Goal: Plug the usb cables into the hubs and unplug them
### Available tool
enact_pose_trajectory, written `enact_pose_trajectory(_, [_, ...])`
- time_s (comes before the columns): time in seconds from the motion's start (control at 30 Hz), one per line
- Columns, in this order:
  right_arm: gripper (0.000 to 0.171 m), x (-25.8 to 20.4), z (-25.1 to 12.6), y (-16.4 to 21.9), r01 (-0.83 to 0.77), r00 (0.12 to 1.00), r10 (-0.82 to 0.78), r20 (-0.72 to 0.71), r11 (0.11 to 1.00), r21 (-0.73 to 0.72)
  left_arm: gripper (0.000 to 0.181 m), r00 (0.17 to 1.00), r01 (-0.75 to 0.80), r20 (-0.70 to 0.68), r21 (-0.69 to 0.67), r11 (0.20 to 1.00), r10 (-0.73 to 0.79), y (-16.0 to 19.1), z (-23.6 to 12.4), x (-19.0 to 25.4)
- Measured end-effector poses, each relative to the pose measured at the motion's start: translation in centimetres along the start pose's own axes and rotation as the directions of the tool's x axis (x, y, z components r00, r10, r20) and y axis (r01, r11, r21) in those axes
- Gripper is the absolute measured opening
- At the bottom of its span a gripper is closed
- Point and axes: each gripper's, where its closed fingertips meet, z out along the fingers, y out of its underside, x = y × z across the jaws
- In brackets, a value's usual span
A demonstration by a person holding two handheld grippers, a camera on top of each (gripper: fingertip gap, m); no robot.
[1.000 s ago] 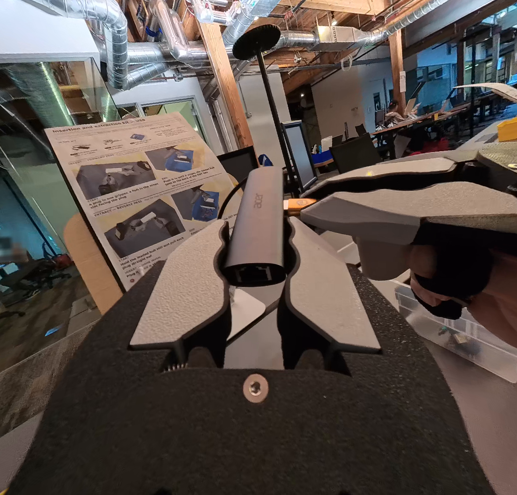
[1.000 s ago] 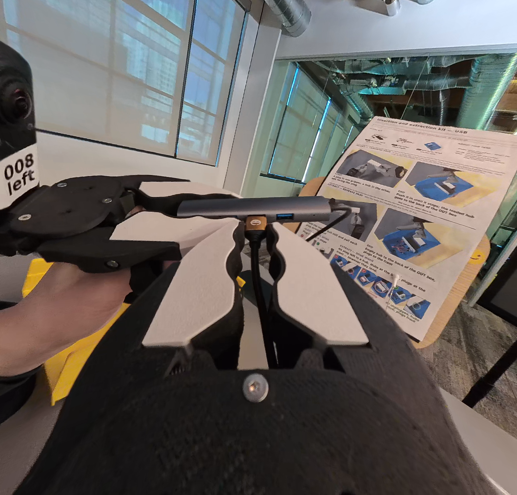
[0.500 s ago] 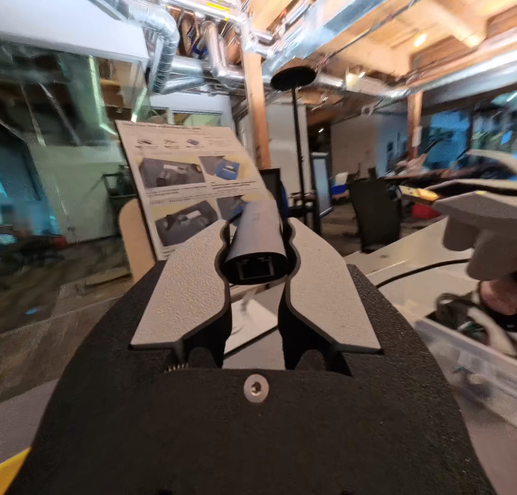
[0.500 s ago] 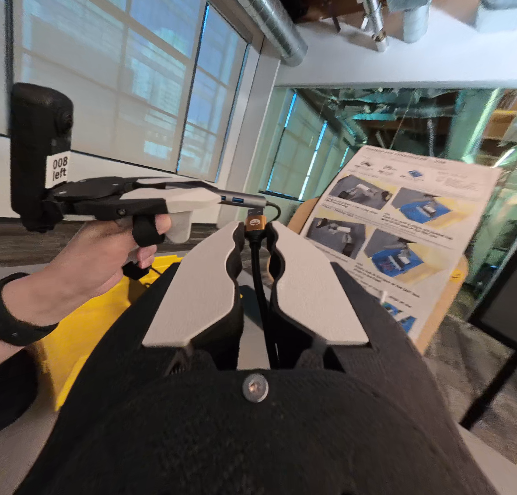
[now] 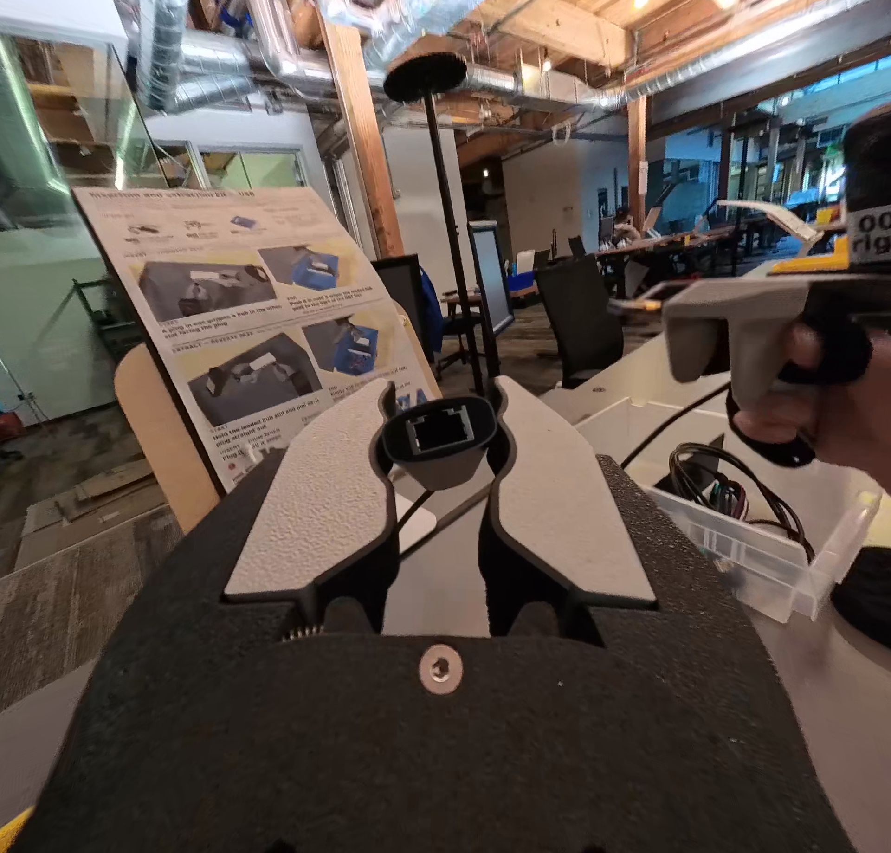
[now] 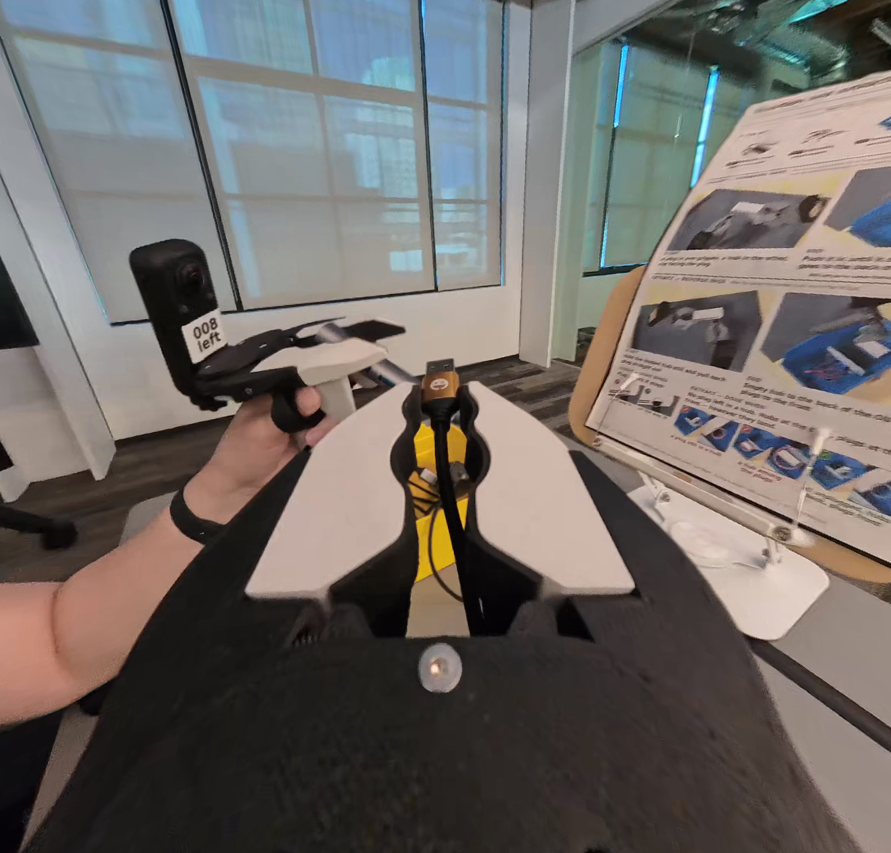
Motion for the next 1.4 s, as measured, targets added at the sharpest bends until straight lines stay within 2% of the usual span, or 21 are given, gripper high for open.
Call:
enact_pose_trajectory(0.17, [0.016, 0.9, -0.9, -0.2, 0.032, 0.999, -0.033, -0.032, 0.999, -0.028, 0.035, 0.985, 0.093, -0.143, -0.035, 0.995, -0.097, 0.8, 0.9, 2.3])
enact_pose_trajectory(0.4, [0.016, 2.7, -4.3, -2.7, 0.004, 0.998, -0.004, -0.059, 1.000, 0.014, 0.035, 0.907, 0.266, -0.331, -0.026, 0.964, -0.260, -0.8, 0.4, 4.9])
enact_pose_trajectory(0.57, [0.016, 4.1, -8.4, -5.1, -0.108, 0.994, 0.110, -0.011, 0.990, 0.093, 0.035, 0.894, 0.224, -0.379, -0.077, 0.972, -0.236, -0.2, 0.8, 6.8])
enact_pose_trajectory(0.77, [0.016, 7.0, -11.4, -5.5, -0.149, 0.987, 0.155, -0.050, 0.982, 0.119, 0.035, 0.855, 0.232, -0.446, -0.128, 0.964, -0.265, 0.5, 1.3, 9.6])
enact_pose_trajectory(1.07, [0.016, 8.5, -15.8, -4.2, -0.265, 0.964, 0.266, -0.015, 0.964, 0.033, 0.036, 0.825, 0.185, -0.512, -0.152, 0.971, -0.237, 0.7, 1.4, 13.4])
enact_pose_trajectory(1.2, [0.016, 7.7, -17.8, -2.7, -0.446, 0.881, 0.444, 0.164, 0.894, -0.028, 0.036, 0.818, 0.195, -0.518, -0.158, 0.968, -0.249, 0.6, 1.3, 13.4])
enact_pose_trajectory(1.27, [0.016, 8.2, -18.2, -0.3, -0.532, 0.822, 0.540, 0.178, 0.841, -0.097, 0.036, 0.811, 0.206, -0.525, -0.159, 0.966, -0.259, 0.5, 1.3, 13.4])
enact_pose_trajectory(1.33, [0.016, 8.4, -18.3, 2.7, -0.638, 0.716, 0.662, 0.220, 0.749, -0.178, 0.036, 0.806, 0.216, -0.528, -0.157, 0.964, -0.266, 0.3, 1.2, 13.4])
enact_pose_trajectory(1.4, [0.016, 9.8, -18.1, 6.4, -0.742, 0.610, 0.775, 0.164, 0.631, -0.224, 0.036, 0.805, 0.213, -0.532, -0.153, 0.965, -0.262, 0.1, 1.1, 13.6])
